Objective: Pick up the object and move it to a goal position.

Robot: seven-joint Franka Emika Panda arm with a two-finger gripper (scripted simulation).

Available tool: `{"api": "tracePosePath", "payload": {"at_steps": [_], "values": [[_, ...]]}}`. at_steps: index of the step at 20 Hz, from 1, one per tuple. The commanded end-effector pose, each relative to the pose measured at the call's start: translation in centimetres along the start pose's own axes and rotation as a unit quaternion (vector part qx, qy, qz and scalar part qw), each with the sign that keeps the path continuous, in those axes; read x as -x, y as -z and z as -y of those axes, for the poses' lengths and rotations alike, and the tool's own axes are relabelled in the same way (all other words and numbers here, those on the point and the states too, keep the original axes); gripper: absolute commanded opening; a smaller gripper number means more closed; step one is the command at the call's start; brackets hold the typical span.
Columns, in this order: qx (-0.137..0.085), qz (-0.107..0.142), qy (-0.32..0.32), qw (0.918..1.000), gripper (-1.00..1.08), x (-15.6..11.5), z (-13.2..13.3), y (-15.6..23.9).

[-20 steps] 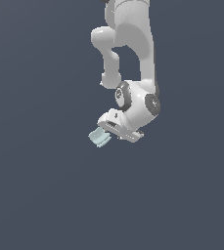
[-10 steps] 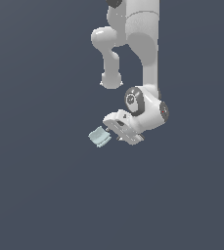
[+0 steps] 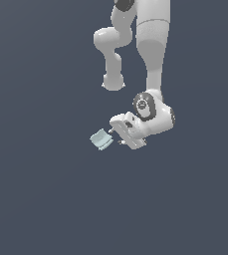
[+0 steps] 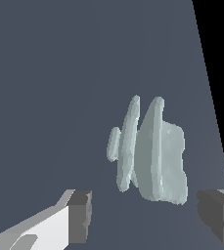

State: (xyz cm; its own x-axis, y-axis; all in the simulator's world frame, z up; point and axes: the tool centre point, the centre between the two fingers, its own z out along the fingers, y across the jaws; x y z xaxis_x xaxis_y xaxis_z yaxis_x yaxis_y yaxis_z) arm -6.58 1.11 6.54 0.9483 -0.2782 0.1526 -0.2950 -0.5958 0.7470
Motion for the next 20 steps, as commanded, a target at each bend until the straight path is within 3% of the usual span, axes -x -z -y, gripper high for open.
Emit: {"api": "tracePosePath", "payload": {"at_steps": [1, 7, 20], "values": [[0.012, -0.011, -0.008, 0.9998, 0.68, 0.0, 0.0, 0.0], [0.025, -0.024, -0.016, 0.9993, 0.68, 0.0, 0.1, 0.0], [0.025, -0.024, -0.016, 0.9993, 0.68, 0.0, -0.1, -2.8]]}}
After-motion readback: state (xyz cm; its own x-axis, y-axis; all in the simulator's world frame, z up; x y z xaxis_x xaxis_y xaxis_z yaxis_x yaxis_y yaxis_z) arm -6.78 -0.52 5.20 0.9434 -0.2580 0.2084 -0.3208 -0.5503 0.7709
